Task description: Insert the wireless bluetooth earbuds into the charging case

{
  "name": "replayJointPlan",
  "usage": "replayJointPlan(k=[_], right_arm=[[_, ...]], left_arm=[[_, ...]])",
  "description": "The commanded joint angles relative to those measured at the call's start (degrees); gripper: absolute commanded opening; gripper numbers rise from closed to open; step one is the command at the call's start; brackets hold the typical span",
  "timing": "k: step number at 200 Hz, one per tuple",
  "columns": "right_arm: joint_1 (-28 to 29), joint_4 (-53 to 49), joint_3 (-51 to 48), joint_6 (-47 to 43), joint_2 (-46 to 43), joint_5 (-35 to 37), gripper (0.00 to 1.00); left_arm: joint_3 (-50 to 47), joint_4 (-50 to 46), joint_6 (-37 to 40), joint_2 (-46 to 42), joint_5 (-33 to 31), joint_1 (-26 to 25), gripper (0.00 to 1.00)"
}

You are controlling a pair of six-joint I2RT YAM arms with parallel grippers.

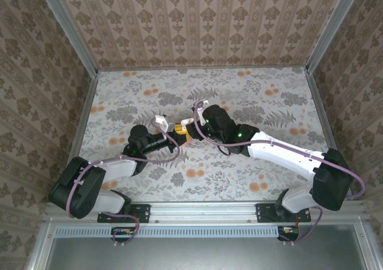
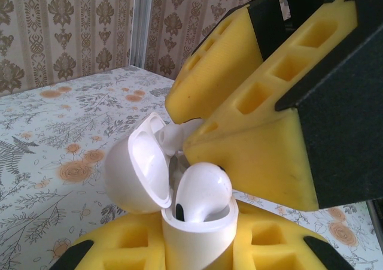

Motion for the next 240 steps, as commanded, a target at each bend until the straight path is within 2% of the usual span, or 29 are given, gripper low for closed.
replayJointPlan(k=[1,140,240], right_arm=[[0.6,1.8,1.0,1.2,-1.5,-3.2,0.53],[0.3,2.1,0.9,1.5,-1.5,-2.8,0.55],[-1.1,0.9,0.4,2.6,-4.3,-0.9,0.55]], left_arm=[[2.4,2.3,1.2,0.5,0.1,0.0,0.13],[2.2,2.6,1.6,1.8,-0.4,-0.3,0.13],[2.0,2.3,2.0,-0.3,-0.8,-0.6,0.13]])
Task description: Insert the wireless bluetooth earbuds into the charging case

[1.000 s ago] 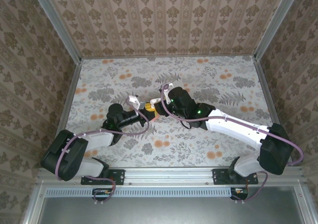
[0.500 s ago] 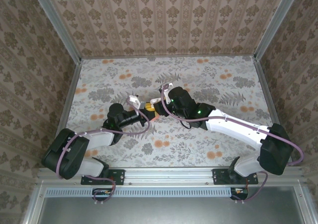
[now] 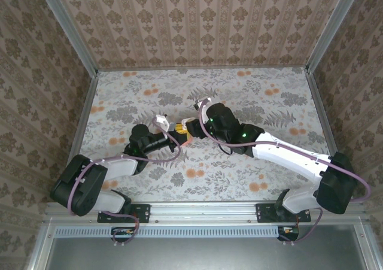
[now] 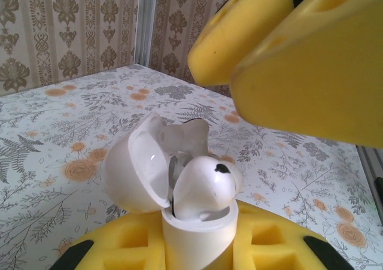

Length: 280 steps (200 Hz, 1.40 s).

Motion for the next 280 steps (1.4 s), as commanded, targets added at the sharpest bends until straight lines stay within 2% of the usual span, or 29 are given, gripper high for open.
replayJointPlan(k=[1,109,158,172,199,235,280], right_arm=[[-0.3,0.1,0.4,1.3,-1.8,0.3,0.55],[-1.8,-3.1,3.9,6.4,-5.3,-5.9,0.56],[-5.8,-6.3,4.5,11.9,-7.0,-14.3,0.56],[-7.7,-7.8,4.7,14.6,-6.7,-16.6,0.54],[-11.9,-6.4,3.9,19.1,-5.7,-26.7,0.51],[-13.4,-4.4,4.0,22.2,-3.1,-36.6,0.43],[-10.8,-3.6,4.5,19.6,-2.9,-38.1,0.35]], left_arm=[[1.5,2.0,1.4,-1.8,0.2,-0.5,0.13],[0.1,2.1,1.4,-3.9,-0.5,-0.4,0.13],[-0.2,3.0,0.5,-4.2,-0.7,-0.4,0.13],[-0.2,3.4,0.3,-4.1,-0.8,-0.4,0.13],[0.0,3.6,0.1,-4.1,-0.7,-0.4,0.13],[0.0,3.7,-0.1,-4.1,-0.7,-0.4,0.13],[-0.1,3.8,-0.1,-4.1,-0.8,-0.4,0.13]])
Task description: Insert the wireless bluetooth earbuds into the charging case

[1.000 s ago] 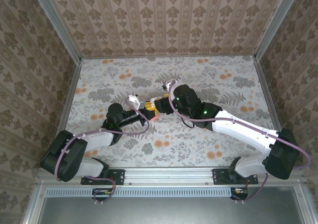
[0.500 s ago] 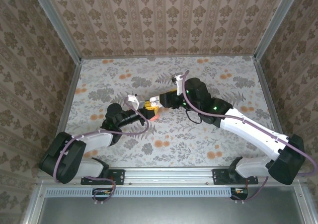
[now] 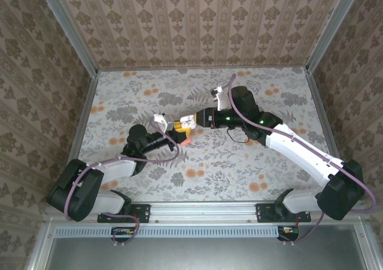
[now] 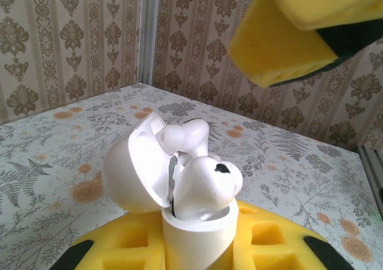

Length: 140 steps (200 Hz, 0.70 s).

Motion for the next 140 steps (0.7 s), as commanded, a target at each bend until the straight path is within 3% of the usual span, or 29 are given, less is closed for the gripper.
replayJointPlan(k=[1,34,68,140], right_arm=[[1.6,1.6,1.6,-0.4,0.2,-4.3,0.35],[2.3,-2.5,4.2,-1.6,1.5,-2.1,0.29],[0.9,-5.8,4.2,-0.2,1.0,3.0,0.33],[-1.2,-3.7,4.6,5.6,5.9,-1.4,0.35]], left_arm=[[-0.1,3.0,-0.5,-1.3,0.0,-0.4,0.13],[0.0,3.2,-0.8,-1.3,0.1,-0.4,0.13],[0.0,3.2,-1.0,-1.5,0.1,-0.4,0.13],[-0.1,3.2,-0.9,-1.6,0.1,-0.4,0.13]])
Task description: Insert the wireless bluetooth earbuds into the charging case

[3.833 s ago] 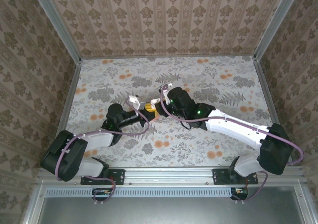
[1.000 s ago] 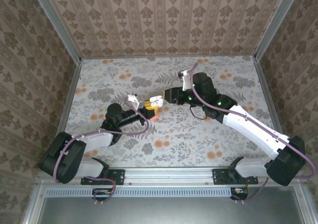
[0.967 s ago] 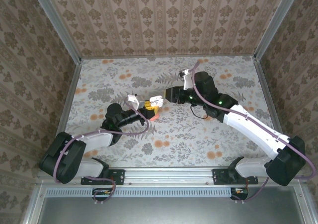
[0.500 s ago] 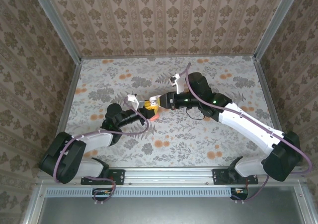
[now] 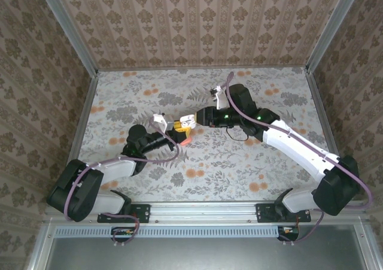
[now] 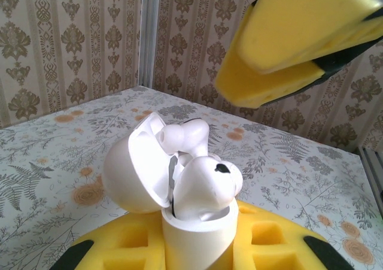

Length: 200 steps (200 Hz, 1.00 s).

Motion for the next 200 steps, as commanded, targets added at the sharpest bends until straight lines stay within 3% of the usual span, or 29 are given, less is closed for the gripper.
replayJointPlan(k=[1,157,200], right_arm=[[0.0,0.5,2.0,2.6,2.7,-1.9,0.35],[0.0,-4.1,4.9,0.5,6.8,1.1,0.35],[0.1,-3.8,5.2,-0.3,7.2,1.2,0.28]], left_arm=[[-0.1,2.8,-0.8,-1.3,0.2,-0.4,0.13],[-0.3,2.7,-0.7,-1.7,0.0,-0.4,0.13],[-0.3,2.5,-0.7,-1.9,-0.1,-0.4,0.13]])
